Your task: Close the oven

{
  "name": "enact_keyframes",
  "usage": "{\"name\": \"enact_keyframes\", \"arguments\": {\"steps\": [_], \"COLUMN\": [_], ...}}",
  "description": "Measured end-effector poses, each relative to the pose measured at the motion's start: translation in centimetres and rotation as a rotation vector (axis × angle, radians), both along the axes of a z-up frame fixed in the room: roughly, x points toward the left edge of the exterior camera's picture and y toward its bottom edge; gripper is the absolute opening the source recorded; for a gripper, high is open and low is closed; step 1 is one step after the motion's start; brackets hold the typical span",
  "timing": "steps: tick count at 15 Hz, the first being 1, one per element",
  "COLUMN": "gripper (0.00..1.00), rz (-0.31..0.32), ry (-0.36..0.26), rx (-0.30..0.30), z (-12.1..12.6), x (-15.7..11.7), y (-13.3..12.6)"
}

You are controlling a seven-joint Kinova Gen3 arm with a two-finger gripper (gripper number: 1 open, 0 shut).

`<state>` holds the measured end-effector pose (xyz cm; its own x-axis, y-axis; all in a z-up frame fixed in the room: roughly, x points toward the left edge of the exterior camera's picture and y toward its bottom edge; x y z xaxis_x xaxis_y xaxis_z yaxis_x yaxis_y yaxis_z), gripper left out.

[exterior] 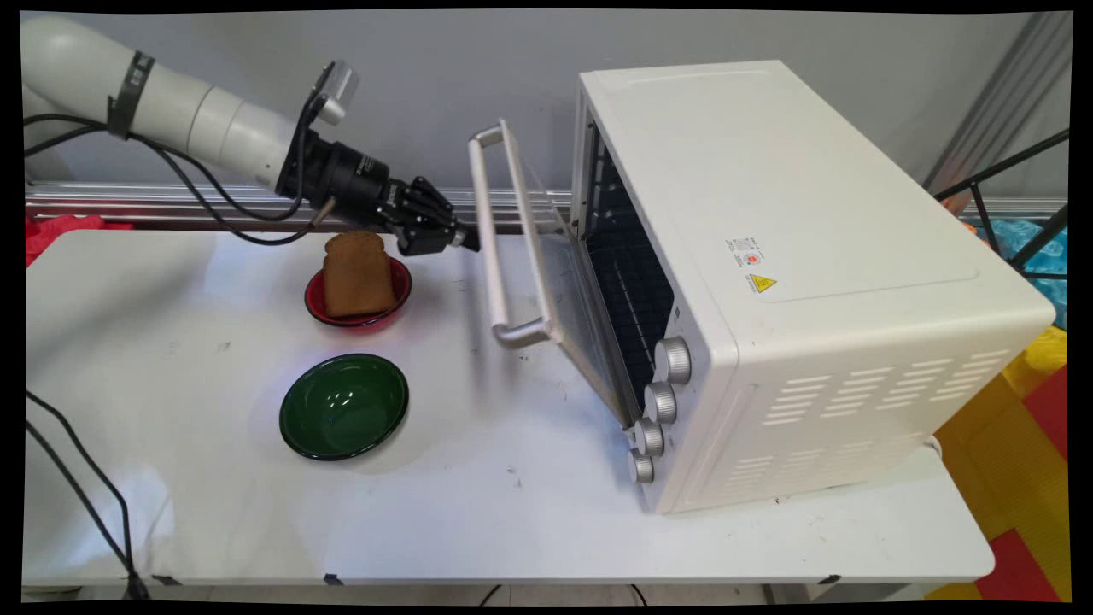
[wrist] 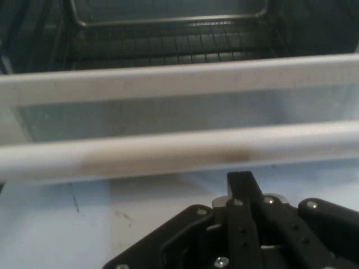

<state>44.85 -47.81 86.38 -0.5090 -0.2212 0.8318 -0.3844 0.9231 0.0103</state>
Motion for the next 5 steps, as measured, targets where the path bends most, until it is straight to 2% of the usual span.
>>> {"name": "enact_keyframes", "arguments": {"steps": [5], "gripper": [0.0], "rz": [0.002], "ry": [0.017], "rx": [-0.014], "z": [1.05], "x": [-0.91], "y": [-0.42]}}
